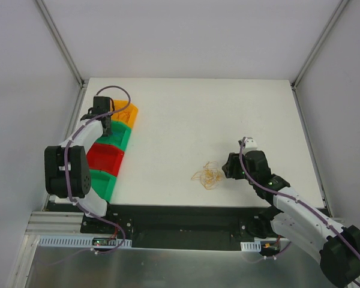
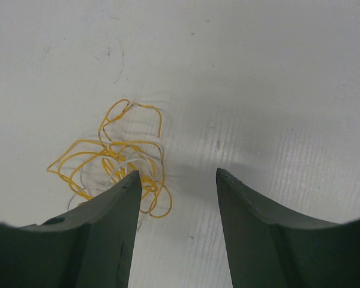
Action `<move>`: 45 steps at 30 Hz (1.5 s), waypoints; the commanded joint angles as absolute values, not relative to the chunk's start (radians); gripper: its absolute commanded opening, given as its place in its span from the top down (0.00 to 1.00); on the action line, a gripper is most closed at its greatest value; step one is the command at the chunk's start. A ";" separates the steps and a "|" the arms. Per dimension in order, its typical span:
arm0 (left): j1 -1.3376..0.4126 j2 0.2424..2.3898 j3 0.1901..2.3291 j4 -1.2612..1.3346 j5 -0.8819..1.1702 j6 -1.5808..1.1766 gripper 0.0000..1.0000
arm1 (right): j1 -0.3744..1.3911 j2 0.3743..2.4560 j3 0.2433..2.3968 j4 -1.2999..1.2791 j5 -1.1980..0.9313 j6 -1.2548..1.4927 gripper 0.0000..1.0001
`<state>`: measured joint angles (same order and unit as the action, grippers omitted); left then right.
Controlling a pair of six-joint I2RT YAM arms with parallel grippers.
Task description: Untangle the cables
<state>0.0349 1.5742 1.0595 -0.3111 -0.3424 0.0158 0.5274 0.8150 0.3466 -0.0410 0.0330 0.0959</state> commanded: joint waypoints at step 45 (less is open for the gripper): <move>0.072 1.485 1.112 -0.198 -0.434 -0.183 0.24 | 0.525 0.710 0.308 -0.005 0.066 0.103 0.43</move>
<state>0.0681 1.4544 1.1152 -0.1921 -0.4015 -0.1127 0.5270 0.7387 0.3176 -0.0368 0.0650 0.0963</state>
